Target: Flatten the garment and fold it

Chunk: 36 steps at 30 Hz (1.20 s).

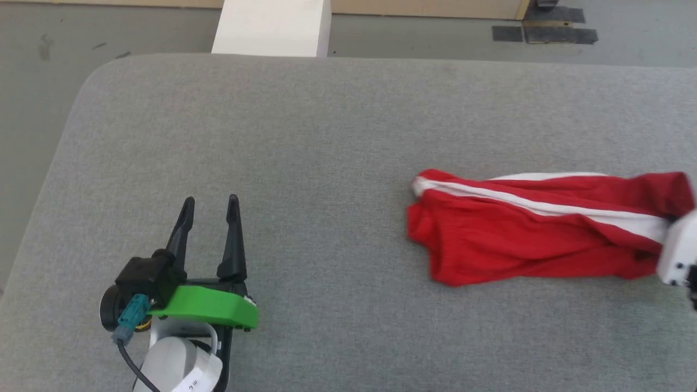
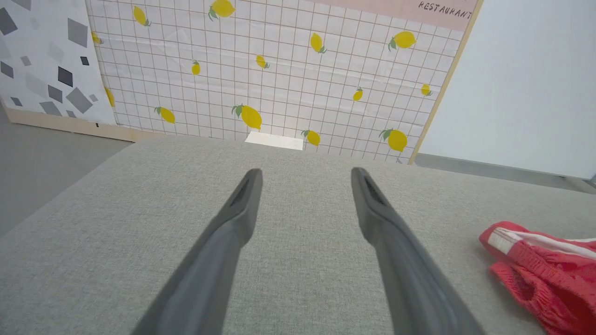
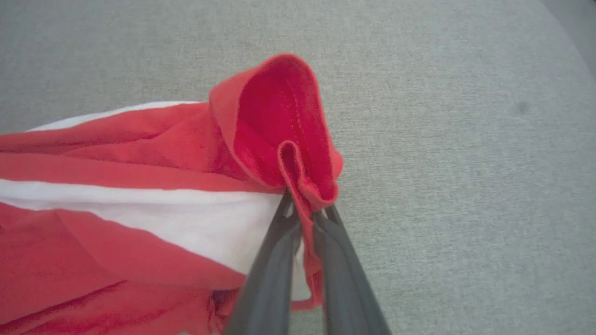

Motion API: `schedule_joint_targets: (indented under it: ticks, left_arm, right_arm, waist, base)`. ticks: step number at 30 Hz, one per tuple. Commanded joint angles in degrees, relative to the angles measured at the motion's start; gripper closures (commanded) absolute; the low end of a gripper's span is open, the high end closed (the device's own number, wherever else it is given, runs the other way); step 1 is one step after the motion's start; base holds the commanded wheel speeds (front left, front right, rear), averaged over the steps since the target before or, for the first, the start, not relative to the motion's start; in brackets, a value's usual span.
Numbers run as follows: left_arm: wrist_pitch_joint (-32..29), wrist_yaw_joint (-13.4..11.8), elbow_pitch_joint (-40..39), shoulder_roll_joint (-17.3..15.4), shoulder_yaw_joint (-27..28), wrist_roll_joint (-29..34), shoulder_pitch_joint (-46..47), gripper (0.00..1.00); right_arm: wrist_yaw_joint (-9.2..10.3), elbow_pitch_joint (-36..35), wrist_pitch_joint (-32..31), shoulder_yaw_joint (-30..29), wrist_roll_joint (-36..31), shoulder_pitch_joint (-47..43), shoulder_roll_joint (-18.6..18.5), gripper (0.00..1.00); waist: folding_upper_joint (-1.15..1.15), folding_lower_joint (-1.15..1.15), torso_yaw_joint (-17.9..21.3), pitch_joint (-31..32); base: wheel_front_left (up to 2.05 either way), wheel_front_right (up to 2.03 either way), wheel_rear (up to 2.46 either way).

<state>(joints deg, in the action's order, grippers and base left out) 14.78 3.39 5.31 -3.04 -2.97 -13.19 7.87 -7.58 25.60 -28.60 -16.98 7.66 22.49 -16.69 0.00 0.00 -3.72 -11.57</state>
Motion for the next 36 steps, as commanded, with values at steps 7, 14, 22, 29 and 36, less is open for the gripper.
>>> schedule_joint_targets:
  ticks: [7,14,22,29,36]
  left_arm:
    - [0.2,-0.1,0.8,0.2,-0.7,-0.2,-1.0,0.0]
    - [0.2,-0.1,1.6,0.2,-1.5,-0.4,-1.6,0.0]
    - [0.2,0.2,2.1,0.2,-2.0,-0.8,-1.9,0.0]
    - [0.2,0.2,2.1,0.2,-2.9,-1.3,-1.5,0.0]
    - [0.2,0.1,2.1,0.2,-3.2,-1.7,-1.0,0.0]
  right_arm:
    - [0.09,-8.6,0.7,-2.0,-6.9,-3.3,2.3,1.0]
    - [0.09,-19.2,-2.2,8.4,-7.8,-4.2,2.0,1.0]
    - [0.09,-26.1,-8.7,30.3,-3.4,-1.7,-1.5,1.0]
    - [0.09,-19.9,-10.9,47.4,2.7,4.1,-4.6,1.0]
    - [0.09,-12.3,-10.7,55.7,8.7,7.5,-4.6,0.54]
  waist:
    - [0.0,0.0,1.2,1.3]
    - [0.0,0.0,1.1,2.8]
    - [0.0,0.0,-0.2,3.6]
    - [0.0,0.0,-2.1,2.9]
    - [0.0,0.0,-3.3,2.0]
  base:
    - [0.0,0.0,0.0]
    - [0.0,0.0,0.0]
    - [0.0,0.0,0.0]
    - [0.0,0.0,0.0]
    - [0.0,0.0,0.0]
